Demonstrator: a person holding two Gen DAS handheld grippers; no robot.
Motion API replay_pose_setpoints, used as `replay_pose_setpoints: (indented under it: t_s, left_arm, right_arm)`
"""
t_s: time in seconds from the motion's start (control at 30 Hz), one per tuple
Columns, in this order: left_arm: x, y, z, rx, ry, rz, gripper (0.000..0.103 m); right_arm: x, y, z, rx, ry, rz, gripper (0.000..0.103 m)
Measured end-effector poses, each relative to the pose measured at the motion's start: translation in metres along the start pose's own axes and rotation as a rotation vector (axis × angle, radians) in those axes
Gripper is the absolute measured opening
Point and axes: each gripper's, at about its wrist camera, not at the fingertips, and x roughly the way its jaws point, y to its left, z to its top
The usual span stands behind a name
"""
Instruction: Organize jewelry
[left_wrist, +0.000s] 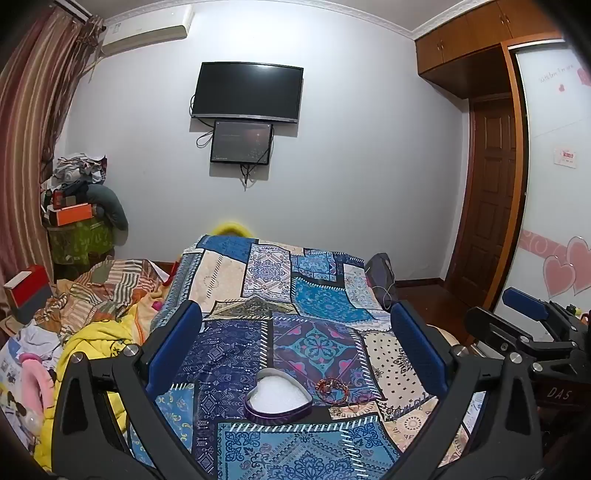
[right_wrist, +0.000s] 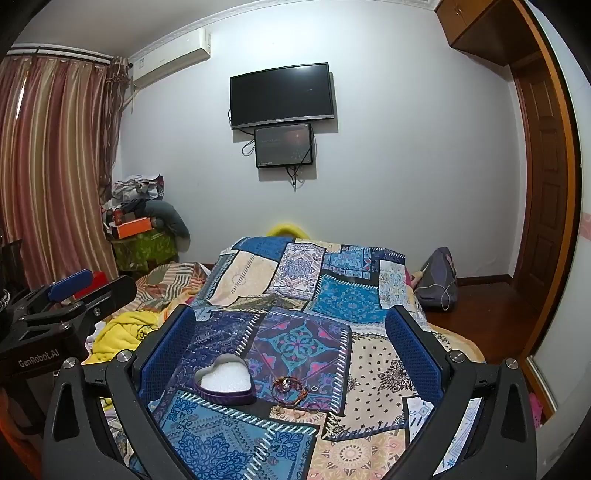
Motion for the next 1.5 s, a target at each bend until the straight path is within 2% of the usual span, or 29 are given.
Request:
replay_pose_setpoints:
  t_s: [1.03,1.23,1.5]
  left_arm:
    - [0.004,0.001,0.001,0.008,0.014,0.014,0.103]
    - [0.021,0.002,-0.004,0.011,0.061,0.026,0.103]
    - [0.061,-0.002,-0.029,0.046,0.196,0.064,0.103]
  right_arm:
    - [0.004,0.000,-0.006,0.002,0.011,-0.004,0.102]
    - [0.014,-0.007,-0.011,0.019,0.057,-0.016,0.102]
    - [0.032,-0.024,-0.021,0.050,0.129,-0.044,0.102]
